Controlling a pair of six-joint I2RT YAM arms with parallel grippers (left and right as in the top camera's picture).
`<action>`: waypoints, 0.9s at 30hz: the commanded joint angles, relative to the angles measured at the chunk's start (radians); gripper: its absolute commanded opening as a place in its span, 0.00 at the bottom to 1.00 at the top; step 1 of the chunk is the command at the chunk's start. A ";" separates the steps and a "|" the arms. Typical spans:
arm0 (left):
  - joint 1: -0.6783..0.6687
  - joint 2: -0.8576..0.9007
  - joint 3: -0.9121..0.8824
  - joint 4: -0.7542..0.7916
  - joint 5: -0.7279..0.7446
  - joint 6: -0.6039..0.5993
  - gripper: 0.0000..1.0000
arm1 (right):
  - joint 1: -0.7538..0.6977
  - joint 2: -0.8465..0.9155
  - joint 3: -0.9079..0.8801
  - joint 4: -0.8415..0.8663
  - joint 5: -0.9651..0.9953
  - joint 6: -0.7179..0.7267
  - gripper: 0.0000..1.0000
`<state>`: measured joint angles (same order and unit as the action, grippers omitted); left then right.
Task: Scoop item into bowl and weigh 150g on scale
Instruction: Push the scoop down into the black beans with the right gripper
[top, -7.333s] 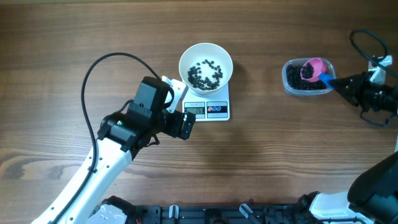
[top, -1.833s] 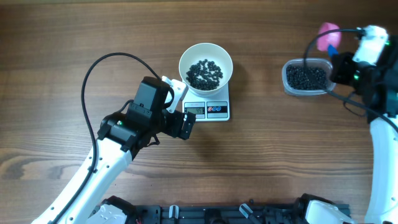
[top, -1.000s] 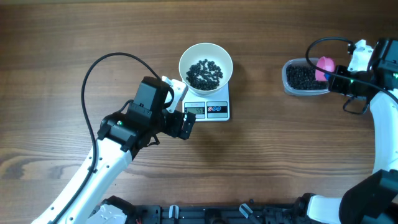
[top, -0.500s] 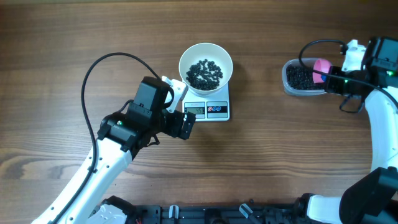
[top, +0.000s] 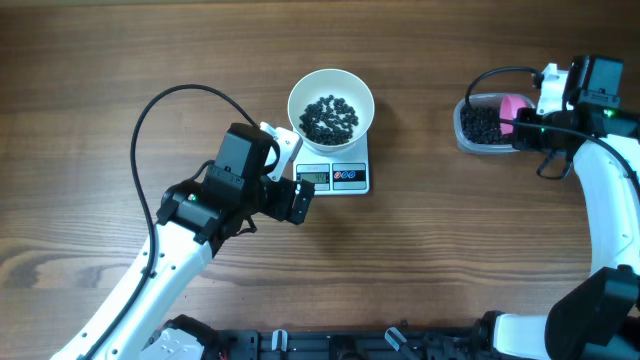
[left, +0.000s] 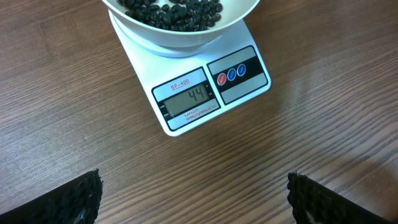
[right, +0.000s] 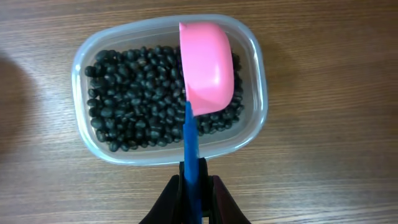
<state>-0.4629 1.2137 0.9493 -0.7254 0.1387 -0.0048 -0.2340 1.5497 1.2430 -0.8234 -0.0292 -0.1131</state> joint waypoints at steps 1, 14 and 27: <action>-0.005 0.004 0.019 0.003 -0.009 -0.003 1.00 | 0.001 0.018 -0.011 -0.002 0.054 0.013 0.04; -0.005 0.004 0.019 0.003 -0.009 -0.003 1.00 | 0.002 0.064 -0.061 -0.011 -0.107 0.015 0.04; -0.005 0.004 0.019 0.003 -0.009 -0.003 1.00 | 0.001 0.064 -0.061 -0.022 -0.224 0.010 0.04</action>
<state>-0.4633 1.2137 0.9493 -0.7254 0.1387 -0.0048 -0.2344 1.5887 1.1915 -0.8459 -0.1688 -0.1059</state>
